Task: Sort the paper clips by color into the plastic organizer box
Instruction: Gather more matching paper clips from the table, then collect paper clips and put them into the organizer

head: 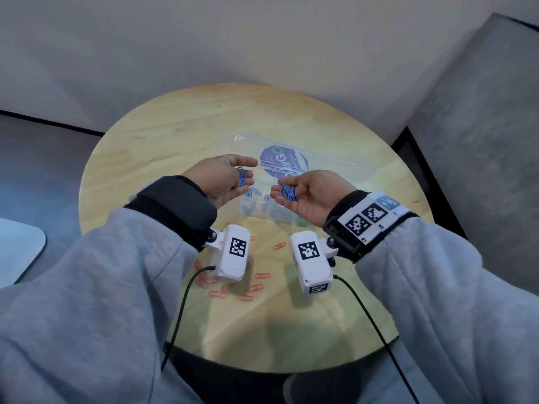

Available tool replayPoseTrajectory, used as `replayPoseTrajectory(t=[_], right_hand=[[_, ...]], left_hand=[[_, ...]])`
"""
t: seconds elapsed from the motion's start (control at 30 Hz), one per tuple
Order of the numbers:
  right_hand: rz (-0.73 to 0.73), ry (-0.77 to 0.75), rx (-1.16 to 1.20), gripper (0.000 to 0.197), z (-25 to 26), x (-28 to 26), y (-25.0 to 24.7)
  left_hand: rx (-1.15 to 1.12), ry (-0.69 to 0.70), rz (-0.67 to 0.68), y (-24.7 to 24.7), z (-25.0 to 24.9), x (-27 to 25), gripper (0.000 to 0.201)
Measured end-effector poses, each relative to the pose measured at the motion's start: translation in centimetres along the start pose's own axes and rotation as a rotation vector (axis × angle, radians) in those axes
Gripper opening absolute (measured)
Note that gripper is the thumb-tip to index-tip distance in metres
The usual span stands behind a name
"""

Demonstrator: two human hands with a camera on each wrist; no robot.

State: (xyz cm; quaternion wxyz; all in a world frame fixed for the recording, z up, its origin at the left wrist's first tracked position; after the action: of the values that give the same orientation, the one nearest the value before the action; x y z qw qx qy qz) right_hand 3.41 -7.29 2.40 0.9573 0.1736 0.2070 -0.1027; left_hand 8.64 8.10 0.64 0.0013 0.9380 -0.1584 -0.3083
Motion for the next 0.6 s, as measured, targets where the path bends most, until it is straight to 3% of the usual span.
replayPoseTrajectory(t=[0.23, 0.4, 0.47, 0.6], right_hand=[[-0.014, -0.029, 0.014, 0.029, 0.1, 1.8, 1.2], [0.001, -0.069, -0.038, 0.045, -0.4, 2.0, 1.1], [0.014, -0.100, -0.109, 0.042, -0.4, 1.9, 0.9], [0.031, -0.157, -0.307, 0.032, -0.3, 1.1, 0.4]], left_hand=[[0.001, 0.042, 0.072, 1.2, -0.3, 1.0, 0.054], [0.061, 0.079, 0.078, 0.8, -0.5, 0.4, 0.045], [0.100, 0.102, 0.093, 0.4, -0.9, -0.1, 0.040], [0.399, 0.098, 0.020, -1.0, -1.2, -1.2, 0.030]])
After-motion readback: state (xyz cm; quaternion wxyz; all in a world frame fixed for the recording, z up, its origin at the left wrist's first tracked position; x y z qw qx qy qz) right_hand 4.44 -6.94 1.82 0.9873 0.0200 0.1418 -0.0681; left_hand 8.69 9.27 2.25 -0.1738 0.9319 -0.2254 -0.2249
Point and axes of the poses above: each hand's wrist, its own x-axis towards the middle knuckle, its own y-axis out of the palm, z = x × y, the point moved 1 cm from there along x, towards the middle knuckle, and after that the axes turned 10 degrees about -y, right-handed, at the moved point
